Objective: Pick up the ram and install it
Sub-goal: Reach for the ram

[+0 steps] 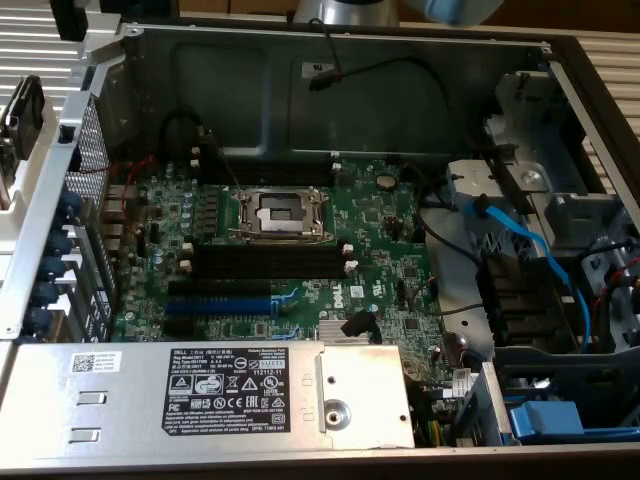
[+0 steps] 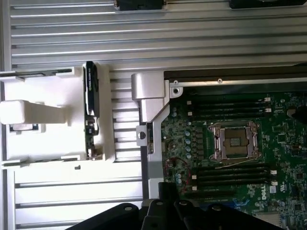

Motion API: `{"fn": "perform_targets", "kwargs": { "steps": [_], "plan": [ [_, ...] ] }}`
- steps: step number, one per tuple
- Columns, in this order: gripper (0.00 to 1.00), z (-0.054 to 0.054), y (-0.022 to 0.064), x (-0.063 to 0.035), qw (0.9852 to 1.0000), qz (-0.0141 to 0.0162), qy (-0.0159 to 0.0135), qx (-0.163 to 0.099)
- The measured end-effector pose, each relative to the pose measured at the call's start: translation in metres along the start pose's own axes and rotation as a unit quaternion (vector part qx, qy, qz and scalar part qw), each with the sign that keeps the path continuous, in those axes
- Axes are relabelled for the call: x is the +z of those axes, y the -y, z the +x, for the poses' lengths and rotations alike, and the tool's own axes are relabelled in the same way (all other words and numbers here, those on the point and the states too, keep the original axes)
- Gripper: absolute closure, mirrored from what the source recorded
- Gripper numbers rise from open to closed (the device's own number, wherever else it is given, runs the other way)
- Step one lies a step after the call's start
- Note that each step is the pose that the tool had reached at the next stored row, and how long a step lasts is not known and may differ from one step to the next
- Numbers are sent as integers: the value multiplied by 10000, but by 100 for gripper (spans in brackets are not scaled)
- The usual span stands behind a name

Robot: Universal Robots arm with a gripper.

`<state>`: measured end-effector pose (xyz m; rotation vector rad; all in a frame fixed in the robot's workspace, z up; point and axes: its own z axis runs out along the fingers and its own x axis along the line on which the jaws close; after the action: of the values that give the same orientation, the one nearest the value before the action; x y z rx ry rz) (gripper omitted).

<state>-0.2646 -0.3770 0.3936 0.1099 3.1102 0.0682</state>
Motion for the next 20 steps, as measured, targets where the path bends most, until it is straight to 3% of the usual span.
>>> {"fn": "perform_targets", "kwargs": {
  "steps": [13,14,18,20],
  "plan": [
    [90,593,35,-17,10000,0,-1,-1],
    [90,634,32,-18,10000,1,-7,0],
    [90,775,-1,-23,10000,11,-87,2],
    [90,856,-19,-25,9999,17,-108,2]
  ]
}}
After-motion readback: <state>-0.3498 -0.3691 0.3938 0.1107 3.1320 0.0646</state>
